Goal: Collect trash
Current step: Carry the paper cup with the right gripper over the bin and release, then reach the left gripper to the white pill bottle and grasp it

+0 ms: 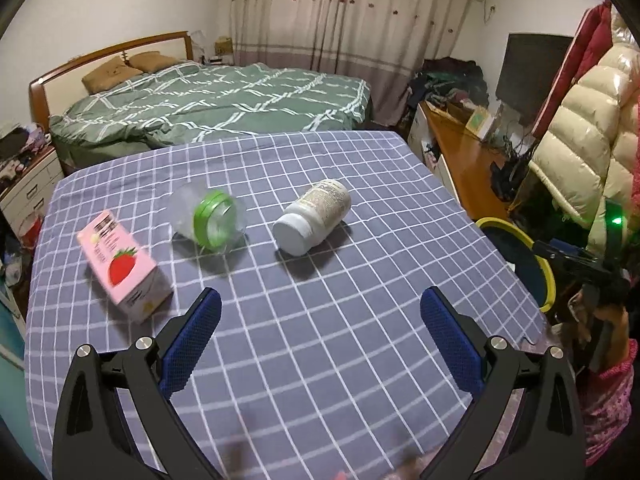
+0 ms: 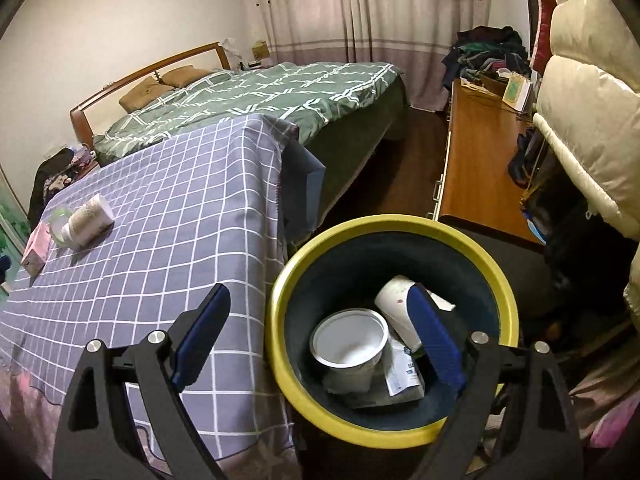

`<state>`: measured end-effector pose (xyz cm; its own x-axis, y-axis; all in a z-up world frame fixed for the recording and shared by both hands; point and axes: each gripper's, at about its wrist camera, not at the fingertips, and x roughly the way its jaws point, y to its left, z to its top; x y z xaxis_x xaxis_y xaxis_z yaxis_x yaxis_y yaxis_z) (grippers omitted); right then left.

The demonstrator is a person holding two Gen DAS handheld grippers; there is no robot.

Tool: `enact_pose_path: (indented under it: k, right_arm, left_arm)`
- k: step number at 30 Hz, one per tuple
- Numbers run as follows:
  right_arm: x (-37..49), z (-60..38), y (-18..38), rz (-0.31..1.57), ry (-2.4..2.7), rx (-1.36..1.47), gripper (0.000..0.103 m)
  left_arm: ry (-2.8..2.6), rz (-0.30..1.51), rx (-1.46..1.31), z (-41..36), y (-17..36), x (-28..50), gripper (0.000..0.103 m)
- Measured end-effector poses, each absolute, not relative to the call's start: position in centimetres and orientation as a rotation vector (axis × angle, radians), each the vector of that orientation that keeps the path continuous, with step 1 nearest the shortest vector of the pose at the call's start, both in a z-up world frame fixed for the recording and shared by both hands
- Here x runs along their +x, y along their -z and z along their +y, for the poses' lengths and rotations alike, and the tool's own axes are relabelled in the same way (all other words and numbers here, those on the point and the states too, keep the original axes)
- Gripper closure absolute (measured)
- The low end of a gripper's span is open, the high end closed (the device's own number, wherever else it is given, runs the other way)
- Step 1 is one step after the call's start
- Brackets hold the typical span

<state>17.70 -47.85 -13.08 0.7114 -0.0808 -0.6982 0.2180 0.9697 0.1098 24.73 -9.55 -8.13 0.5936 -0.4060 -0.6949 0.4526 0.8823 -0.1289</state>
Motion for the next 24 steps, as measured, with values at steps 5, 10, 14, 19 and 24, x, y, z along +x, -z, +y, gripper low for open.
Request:
enact_pose_path:
  k: [5,10,14,19,24]
  right_arm:
    - [17.8,-47.4,12.9,0.761,0.153,0.192,0.018]
    - [17.7,-47.5,13.1,0.765,0.151,0.199,0.018]
    - [17.6,-47.9,13.2,0.767,0.16,0.207,0.018]
    - [17.5,-48.3,13.4,0.775,0.163,0.217,0.018]
    - [17.6,-48.3,13.6,0.781,0.153,0.225,0.018]
  left_arm:
    - [0.55,0.788,0.133,-12.0,8.6,27.3,0.005]
    - [0.586,0.774,0.19,-14.4,8.9,30.9,0.005]
    - [0.6,0.778,0.213,-15.6,9.3,33.6,0.005]
    - [0.627,0.803,0.249,-16.8,10.3,35.7,0.009]
    - [0.65,0.843,0.3,-18.1,11.9,37.1,0.021]
